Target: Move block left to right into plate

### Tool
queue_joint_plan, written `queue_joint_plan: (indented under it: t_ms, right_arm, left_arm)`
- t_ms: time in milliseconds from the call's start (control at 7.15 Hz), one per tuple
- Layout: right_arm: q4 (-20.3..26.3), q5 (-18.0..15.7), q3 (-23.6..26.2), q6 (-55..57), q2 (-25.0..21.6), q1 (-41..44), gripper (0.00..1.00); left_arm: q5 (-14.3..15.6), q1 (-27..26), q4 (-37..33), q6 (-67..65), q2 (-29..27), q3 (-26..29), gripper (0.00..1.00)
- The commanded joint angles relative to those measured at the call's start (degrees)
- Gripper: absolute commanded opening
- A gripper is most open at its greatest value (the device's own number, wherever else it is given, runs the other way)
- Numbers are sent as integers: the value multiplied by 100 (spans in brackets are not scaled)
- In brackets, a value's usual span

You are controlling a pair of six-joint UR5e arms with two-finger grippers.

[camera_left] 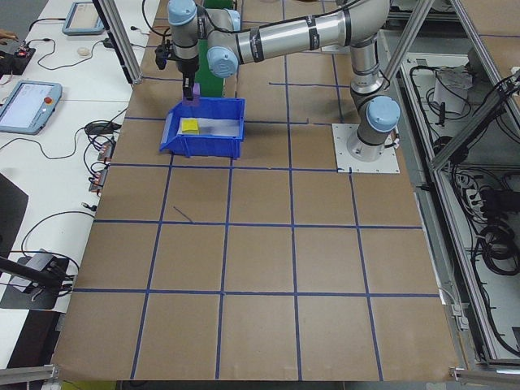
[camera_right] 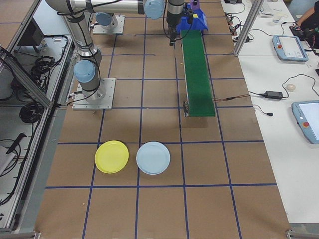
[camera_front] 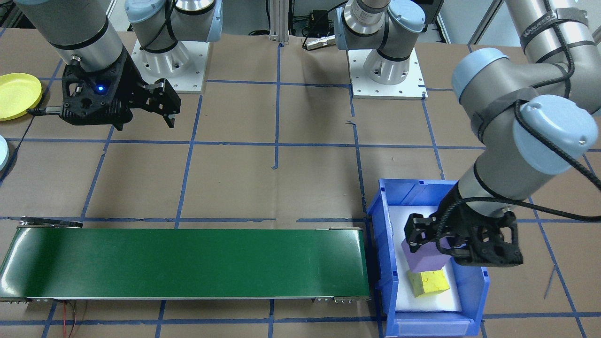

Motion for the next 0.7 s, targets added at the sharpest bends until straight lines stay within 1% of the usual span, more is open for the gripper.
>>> queue_joint_plan:
  t_ms: [0, 140, 280, 420, 559]
  right_arm:
    - [-16, -100, -25, -2, -11, 26, 100]
    - [-24, -5, -16, -2, -20, 9, 100]
    - [-59, -4, -8, -19, -11, -17, 100]
    - [-129, -4, 1, -89, -20, -18, 100]
    - [-130, -4, 1, -124, -20, -18, 99]
  left_arm:
    - [-14, -727, 237, -186, -293, -45, 37]
    - [-14, -738, 639, -222, -573, -54, 38]
    - [-14, -764, 756, -248, -767, -106, 42]
    - [-14, -773, 931, -240, -769, -324, 48]
    - [-49, -790, 1246, -292, -717, -561, 82]
